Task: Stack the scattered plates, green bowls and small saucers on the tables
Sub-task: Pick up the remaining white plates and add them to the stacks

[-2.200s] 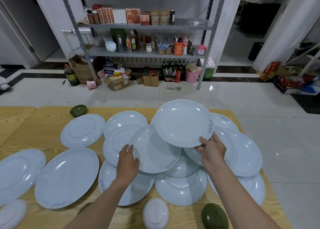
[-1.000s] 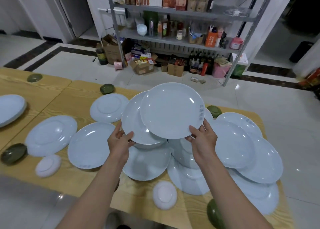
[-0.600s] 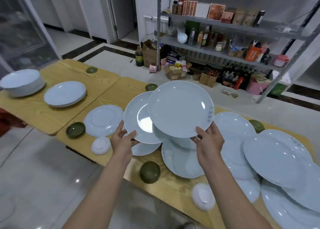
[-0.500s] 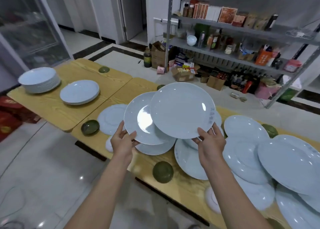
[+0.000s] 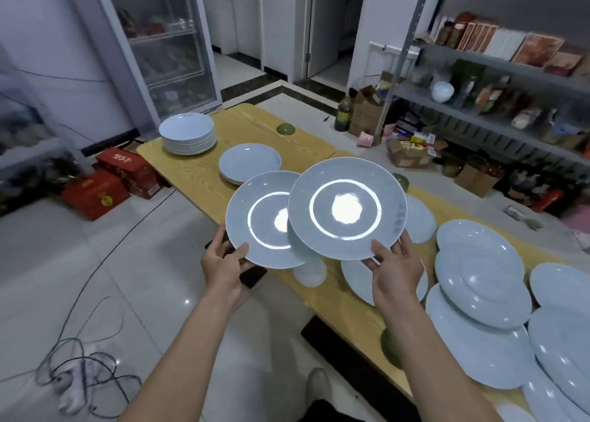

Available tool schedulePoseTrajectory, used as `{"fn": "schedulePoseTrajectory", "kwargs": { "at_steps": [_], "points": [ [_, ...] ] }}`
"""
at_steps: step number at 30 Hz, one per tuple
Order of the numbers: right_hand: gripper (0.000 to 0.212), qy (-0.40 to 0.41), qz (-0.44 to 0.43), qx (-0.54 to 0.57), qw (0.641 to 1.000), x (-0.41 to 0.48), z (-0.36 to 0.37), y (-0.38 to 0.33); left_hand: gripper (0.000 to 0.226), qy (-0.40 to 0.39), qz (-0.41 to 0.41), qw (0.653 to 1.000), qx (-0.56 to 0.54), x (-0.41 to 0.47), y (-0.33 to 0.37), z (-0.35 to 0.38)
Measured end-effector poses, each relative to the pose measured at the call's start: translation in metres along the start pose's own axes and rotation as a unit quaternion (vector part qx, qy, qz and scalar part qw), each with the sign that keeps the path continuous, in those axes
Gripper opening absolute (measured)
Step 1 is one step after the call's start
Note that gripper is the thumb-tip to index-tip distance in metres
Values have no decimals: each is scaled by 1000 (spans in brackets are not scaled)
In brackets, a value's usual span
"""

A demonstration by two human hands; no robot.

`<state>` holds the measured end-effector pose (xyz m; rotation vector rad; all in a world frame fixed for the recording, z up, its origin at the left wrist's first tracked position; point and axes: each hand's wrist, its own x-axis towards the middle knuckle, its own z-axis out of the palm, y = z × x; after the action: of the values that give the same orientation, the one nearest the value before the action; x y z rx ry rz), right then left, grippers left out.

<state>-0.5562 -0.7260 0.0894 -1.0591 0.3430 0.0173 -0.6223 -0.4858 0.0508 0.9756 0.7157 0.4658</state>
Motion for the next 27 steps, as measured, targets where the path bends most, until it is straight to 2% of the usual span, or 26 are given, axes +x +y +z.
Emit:
{"fn": "schedulePoseTrajectory", "kwargs": {
  "at_steps": [8,13,27],
  "points": [
    [73,-15,31,20,999,46,84,49,68,54,4,999,2,83,29,-28],
    [73,-17,39,37,998,93,138,76,73,60,-5,998,19,161,47,-23],
    [75,56,48,36,997,179,233,119,75,17,-73,995,59,335,67,5]
  ]
}}
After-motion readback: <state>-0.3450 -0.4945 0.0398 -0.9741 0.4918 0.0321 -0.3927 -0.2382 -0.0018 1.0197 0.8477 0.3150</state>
